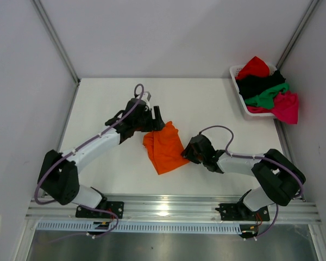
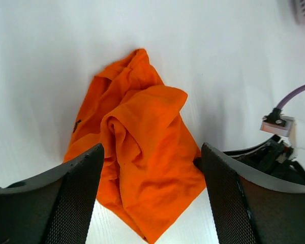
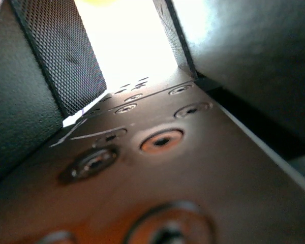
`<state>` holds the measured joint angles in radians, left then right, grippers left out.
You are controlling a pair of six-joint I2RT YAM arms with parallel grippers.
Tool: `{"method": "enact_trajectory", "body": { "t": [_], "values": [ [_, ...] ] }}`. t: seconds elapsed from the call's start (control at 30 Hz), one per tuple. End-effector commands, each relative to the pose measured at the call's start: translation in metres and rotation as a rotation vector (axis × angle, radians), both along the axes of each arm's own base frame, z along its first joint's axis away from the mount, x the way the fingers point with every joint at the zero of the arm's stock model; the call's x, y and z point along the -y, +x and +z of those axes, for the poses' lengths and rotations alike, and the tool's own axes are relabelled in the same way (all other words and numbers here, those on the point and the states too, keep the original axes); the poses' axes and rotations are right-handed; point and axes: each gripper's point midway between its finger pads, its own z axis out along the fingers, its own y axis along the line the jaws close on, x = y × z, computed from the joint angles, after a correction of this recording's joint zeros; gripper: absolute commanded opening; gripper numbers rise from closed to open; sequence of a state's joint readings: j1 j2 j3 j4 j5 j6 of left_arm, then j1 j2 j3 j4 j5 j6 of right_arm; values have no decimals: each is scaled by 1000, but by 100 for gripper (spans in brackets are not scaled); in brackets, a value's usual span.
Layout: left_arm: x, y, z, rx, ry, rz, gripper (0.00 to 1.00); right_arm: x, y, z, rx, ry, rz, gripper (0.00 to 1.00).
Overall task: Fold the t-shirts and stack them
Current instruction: Fold the tshirt
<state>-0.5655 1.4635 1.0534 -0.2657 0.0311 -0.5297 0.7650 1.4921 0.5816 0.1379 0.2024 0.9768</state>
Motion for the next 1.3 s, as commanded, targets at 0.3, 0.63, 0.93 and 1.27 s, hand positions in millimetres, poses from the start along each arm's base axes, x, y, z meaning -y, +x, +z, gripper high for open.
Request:
{"method": "enact_trajectory", "body": {
  "t": [0.3, 0.63, 0.93, 1.27],
  "values": [
    [-11, -7, 69, 151, -56, 23, 80, -4, -5, -10, -27, 5, 5, 43],
    [52, -23, 55, 85, -167, -152, 79, -8, -4, -11, -29, 7, 10, 43],
    [67, -6, 1, -12, -114, -149, 79, 0, -8, -11, -27, -8, -4, 43],
    [21, 26, -73, -141, 75, 76, 78, 8, -10, -6, -12, -29, -11, 43]
  ]
}}
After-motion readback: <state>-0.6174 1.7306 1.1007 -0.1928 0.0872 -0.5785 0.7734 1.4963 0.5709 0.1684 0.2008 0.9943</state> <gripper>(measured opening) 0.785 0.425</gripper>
